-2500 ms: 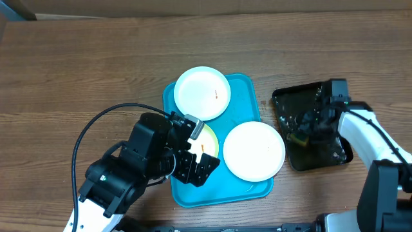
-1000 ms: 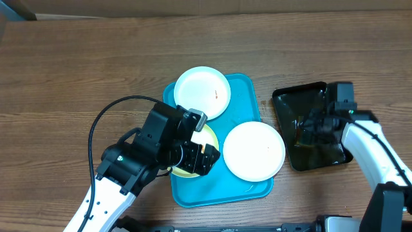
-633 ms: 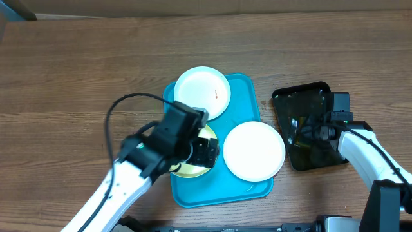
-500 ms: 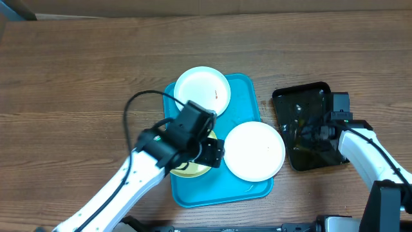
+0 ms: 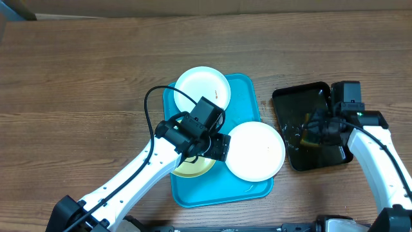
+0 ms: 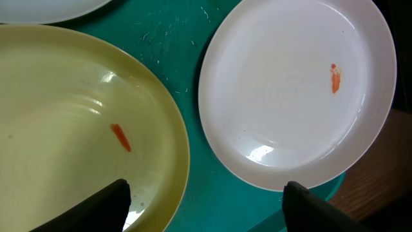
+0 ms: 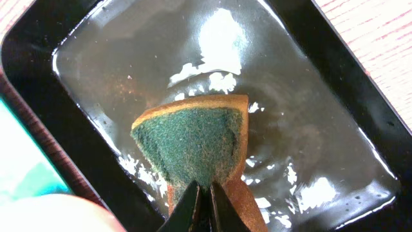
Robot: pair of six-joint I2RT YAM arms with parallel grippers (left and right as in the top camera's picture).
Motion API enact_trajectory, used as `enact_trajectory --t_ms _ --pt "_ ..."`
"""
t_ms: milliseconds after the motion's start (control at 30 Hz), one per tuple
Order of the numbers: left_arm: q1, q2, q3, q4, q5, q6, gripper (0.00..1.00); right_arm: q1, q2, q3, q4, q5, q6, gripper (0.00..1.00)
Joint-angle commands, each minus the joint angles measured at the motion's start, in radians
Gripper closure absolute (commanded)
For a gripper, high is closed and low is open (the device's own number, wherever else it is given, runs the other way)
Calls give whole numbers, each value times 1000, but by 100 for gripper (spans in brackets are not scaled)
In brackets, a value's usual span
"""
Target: Clean dirty plates on tray and stack at the side
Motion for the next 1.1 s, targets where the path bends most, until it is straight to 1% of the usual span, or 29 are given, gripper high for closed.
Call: enact_trajectory --t_ms 0,33,67,100,133,200,333,433,467,500,533,600,633,700,767,800,867,900,1067 --pt "-3 1 15 0 -1 -14 23 -1 32 -29 42 12 1 87" --pt "-3 1 15 -3 8 -14 23 -1 44 -41 55 12 1 80" --pt "-3 0 15 -6 20 -14 23 -1 57 -52 66 12 1 69" --pt "-3 0 15 -10 31 -14 23 -1 71 -63 80 12 1 65" --pt "-3 0 15 -12 42 -14 23 -1 86 -76 97 11 1 64" --pt "-3 0 15 -13 47 -13 23 -1 108 -92 118 11 1 55" --pt "-3 0 15 -12 47 -13 22 -1 123 -92 126 11 1 51" --pt "-4 0 15 -3 48 -13 22 -1 125 -92 136 12 1 51" --pt "-4 0 15 2 48 -13 22 -1 127 -92 138 12 1 53" --pt "-4 0 15 6 48 -13 22 -1 129 -92 141 12 1 58" --pt "-4 0 15 11 48 -13 21 -1 135 -92 145 12 1 68" --pt "-3 0 15 19 47 -11 20 -1 146 -92 151 11 1 76" --pt "-4 0 15 26 48 2 19 -1 156 -92 155 12 1 77" --pt "-4 0 15 30 48 6 19 -1 176 -93 162 12 1 72" --pt "-4 1 15 29 49 11 18 -1 196 -93 177 12 1 72" --pt "-4 1 15 29 51 18 18 -1 204 -93 182 12 1 76" --pt "-4 2 15 30 51 29 18 -1 213 -92 187 10 1 91" --pt "-4 2 15 31 51 32 17 -1 213 -92 186 5 1 96" --pt "-12 2 15 64 51 41 16 -2 183 -35 76 4 0 96"
